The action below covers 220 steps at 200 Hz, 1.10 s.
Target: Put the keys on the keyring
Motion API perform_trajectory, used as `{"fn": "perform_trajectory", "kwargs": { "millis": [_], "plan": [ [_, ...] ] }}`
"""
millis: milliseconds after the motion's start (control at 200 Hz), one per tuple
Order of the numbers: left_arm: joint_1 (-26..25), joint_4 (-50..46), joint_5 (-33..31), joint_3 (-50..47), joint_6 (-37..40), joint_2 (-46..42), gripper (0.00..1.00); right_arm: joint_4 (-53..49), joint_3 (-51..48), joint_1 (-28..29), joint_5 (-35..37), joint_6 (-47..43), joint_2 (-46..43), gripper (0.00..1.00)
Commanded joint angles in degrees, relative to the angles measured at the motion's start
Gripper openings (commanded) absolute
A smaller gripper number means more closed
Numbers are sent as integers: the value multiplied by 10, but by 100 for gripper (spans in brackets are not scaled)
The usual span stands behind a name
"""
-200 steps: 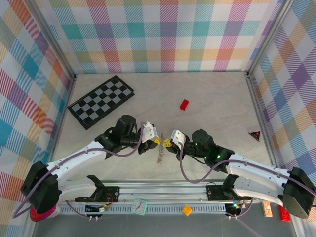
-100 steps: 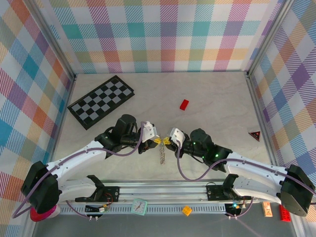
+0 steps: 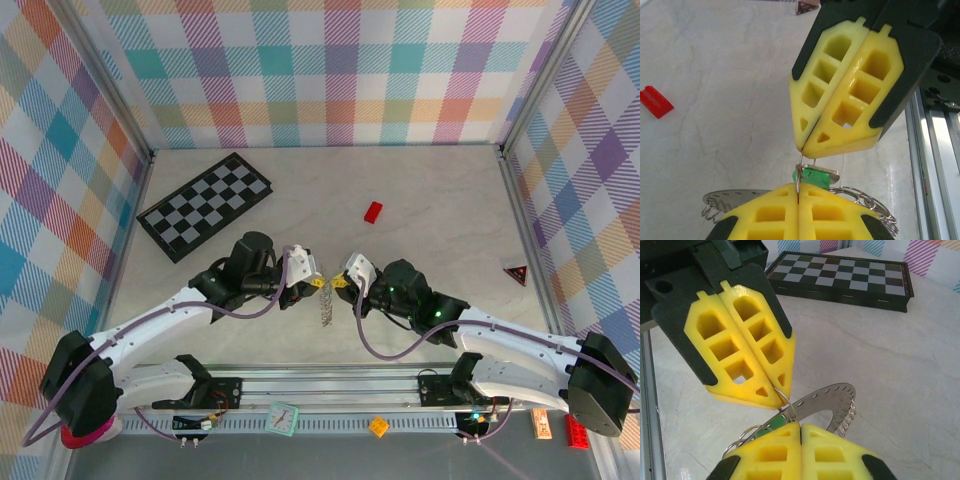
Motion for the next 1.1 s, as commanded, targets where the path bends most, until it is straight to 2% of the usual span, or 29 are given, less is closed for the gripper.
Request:
{"fn": "perform_trajectory", "kwargs": {
  "millis": [0, 155, 275, 360, 420, 620, 795, 940, 1095],
  "plan": [
    [-7, 53, 4, -11, 6, -26, 0, -16, 14, -3, -1, 18, 13, 0],
    [-12, 85, 1, -26, -7, -32, 0, -7, 10, -4, -17, 9, 11, 0],
    [-13, 134, 14, -42, -38, -19, 0, -22, 3, -29, -53, -6, -14, 24],
    [-13, 185, 22, -59, -61, -9, 0, -33, -12, -88, -152, -6, -42, 37],
    [-13, 214, 27, -70, -69, -3, 0, -48, -17, -119, -223, -33, -58, 41],
    [-13, 249, 64, -72, -66, 17, 0, -107, 3, -132, -292, -116, -81, 43],
    [-13, 262, 92, -75, -47, 26, 0, -84, 10, -133, -291, -113, -60, 42],
    [-13, 286, 111, -90, -40, 26, 0, -64, 15, -132, -285, -105, -44, 36],
    [-13, 289, 118, -94, -34, 23, 0, -61, 22, -132, -290, -103, -32, 34]
  ]
}}
